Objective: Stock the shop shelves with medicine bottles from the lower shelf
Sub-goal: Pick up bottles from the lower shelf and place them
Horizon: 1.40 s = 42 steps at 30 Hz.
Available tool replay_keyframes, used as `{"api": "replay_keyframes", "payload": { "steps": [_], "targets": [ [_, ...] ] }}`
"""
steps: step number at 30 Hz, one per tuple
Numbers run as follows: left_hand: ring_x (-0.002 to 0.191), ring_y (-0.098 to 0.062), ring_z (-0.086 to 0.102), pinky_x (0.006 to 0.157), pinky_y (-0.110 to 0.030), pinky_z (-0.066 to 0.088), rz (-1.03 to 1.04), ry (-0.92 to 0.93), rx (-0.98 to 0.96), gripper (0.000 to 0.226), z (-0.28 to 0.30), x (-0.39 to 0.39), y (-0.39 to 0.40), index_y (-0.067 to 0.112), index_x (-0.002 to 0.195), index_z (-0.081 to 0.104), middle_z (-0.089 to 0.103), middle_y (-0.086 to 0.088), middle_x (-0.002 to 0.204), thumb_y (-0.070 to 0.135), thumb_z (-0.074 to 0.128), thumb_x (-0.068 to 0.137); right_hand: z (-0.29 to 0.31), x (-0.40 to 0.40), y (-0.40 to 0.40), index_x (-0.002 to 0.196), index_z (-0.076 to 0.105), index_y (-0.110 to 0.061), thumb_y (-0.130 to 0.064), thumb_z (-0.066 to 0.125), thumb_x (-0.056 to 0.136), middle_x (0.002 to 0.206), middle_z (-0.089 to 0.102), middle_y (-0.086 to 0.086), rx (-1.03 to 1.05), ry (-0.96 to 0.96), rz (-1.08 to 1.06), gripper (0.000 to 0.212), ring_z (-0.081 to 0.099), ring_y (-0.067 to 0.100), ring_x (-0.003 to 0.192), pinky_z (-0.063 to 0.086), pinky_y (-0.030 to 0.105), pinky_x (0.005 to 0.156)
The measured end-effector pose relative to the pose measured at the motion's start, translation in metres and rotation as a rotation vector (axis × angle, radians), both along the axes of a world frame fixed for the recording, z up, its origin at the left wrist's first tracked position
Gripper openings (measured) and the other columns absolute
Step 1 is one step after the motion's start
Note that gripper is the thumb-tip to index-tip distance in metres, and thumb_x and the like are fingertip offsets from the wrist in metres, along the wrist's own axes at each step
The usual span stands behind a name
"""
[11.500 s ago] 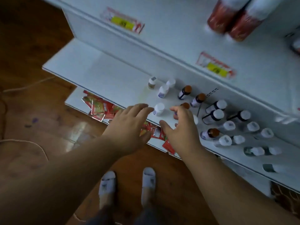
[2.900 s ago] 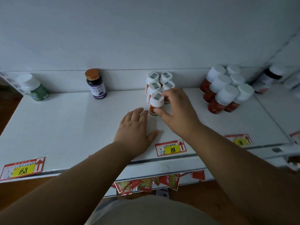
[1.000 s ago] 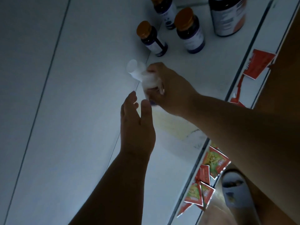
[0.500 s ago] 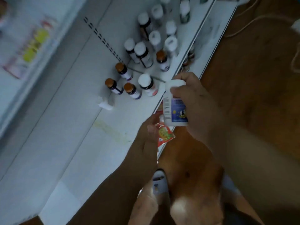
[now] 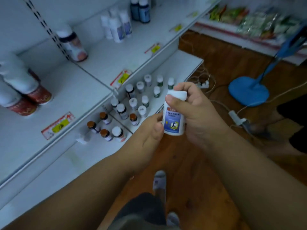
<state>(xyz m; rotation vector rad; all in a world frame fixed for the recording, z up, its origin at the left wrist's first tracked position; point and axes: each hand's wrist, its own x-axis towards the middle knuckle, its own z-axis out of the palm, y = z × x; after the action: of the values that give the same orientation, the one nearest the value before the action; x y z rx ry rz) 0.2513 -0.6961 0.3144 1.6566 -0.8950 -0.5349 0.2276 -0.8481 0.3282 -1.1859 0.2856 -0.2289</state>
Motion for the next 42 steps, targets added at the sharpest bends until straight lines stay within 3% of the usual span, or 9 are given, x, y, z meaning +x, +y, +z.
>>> {"api": "replay_keyframes", "payload": {
  "steps": [2,6,12,16,23,28,30,34,42],
  "targets": [
    [0.125,-0.003,0.051,0.099,-0.013,0.038,-0.008,-0.050,0.017,0.040,0.002,0.020,-0.013,0.035,0.132,0.049,0.056,0.022,0.130,0.046,0.023,0.104,0.012,0.016,-0.016,0.098,0.049,-0.018,-0.019,0.071,0.076,0.084,0.057,0.004,-0.047,-0.015,-0.004,0.031,0.057,0.017,0.071,0.053,0.035,0.065],
    [0.130,-0.008,0.045,0.106,-0.038,0.040,-0.006,-0.210,0.200,0.078,0.009,0.067,-0.040,0.029,0.145,0.039,0.049,0.010,0.139,0.079,0.021,0.088,0.036,0.044,-0.050,0.100,0.051,-0.018,-0.015,0.071,0.087,0.086,0.058,0.001,-0.183,-0.032,-0.041,0.024,0.058,0.013,0.075,0.053,0.031,0.067],
    [0.136,0.003,0.032,0.106,-0.025,0.034,0.095,-0.278,0.357,0.099,0.030,0.115,-0.088,0.037,0.151,0.025,0.035,0.015,0.151,0.095,0.016,0.071,0.057,0.093,-0.105,0.104,0.055,-0.020,-0.017,0.070,0.086,0.085,0.063,-0.007,-0.282,-0.063,-0.042,0.023,0.061,0.006,0.078,0.052,0.028,0.072],
    [0.138,-0.004,0.033,0.110,-0.038,0.037,0.217,-0.298,0.422,0.101,0.026,0.147,-0.123,0.040,0.151,0.021,0.032,0.012,0.154,0.097,0.018,0.068,0.064,0.141,-0.139,0.106,0.055,-0.017,-0.010,0.068,0.091,0.092,0.063,0.000,-0.366,-0.060,0.043,0.021,0.062,0.006,0.080,0.054,0.027,0.074],
    [0.139,-0.010,0.033,0.112,-0.041,0.035,0.517,-0.295,0.548,0.094,0.016,0.190,-0.178,0.039,0.152,0.019,0.031,0.012,0.156,0.091,0.026,0.074,0.068,0.230,-0.200,0.112,0.056,-0.026,-0.016,0.071,0.089,0.107,0.067,-0.002,-0.555,-0.034,0.339,0.029,0.065,-0.003,0.085,0.052,0.017,0.071],
    [0.132,-0.016,0.039,0.108,-0.032,0.033,0.744,-0.403,0.657,0.084,0.009,0.219,-0.181,0.030,0.149,0.030,0.039,0.005,0.149,0.078,0.043,0.081,0.065,0.302,-0.193,0.100,0.053,-0.034,-0.021,0.076,0.085,0.103,0.066,-0.007,-0.779,-0.052,0.497,0.031,0.065,0.012,0.095,0.056,0.041,0.089],
    [0.131,-0.017,0.040,0.108,-0.033,0.034,0.809,-0.397,0.716,0.080,0.005,0.235,-0.169,0.030,0.148,0.030,0.040,0.006,0.148,0.074,0.047,0.084,0.061,0.331,-0.180,0.098,0.050,-0.034,-0.029,0.077,0.082,0.100,0.064,-0.010,-0.925,-0.125,0.534,0.032,0.064,0.010,0.091,0.054,0.039,0.087],
    [0.133,-0.019,0.039,0.110,-0.037,0.034,0.877,-0.351,0.797,0.077,-0.003,0.278,-0.143,0.029,0.149,0.029,0.039,0.004,0.150,0.069,0.050,0.086,0.056,0.387,-0.142,0.105,0.051,-0.020,-0.032,0.077,0.083,0.106,0.063,0.000,-1.153,-0.231,0.573,0.036,0.062,0.017,0.093,0.052,0.038,0.083],
    [0.148,-0.023,0.023,0.121,-0.039,0.020,0.858,-0.286,0.991,0.092,-0.029,0.355,-0.111,0.016,0.155,0.020,0.025,-0.004,0.161,0.071,0.049,0.086,0.022,0.447,-0.105,0.099,0.049,-0.020,-0.028,0.076,0.085,0.095,0.060,0.000,-1.379,-0.294,0.647,0.031,0.056,0.019,0.084,0.038,0.028,0.070]
  ]
}}
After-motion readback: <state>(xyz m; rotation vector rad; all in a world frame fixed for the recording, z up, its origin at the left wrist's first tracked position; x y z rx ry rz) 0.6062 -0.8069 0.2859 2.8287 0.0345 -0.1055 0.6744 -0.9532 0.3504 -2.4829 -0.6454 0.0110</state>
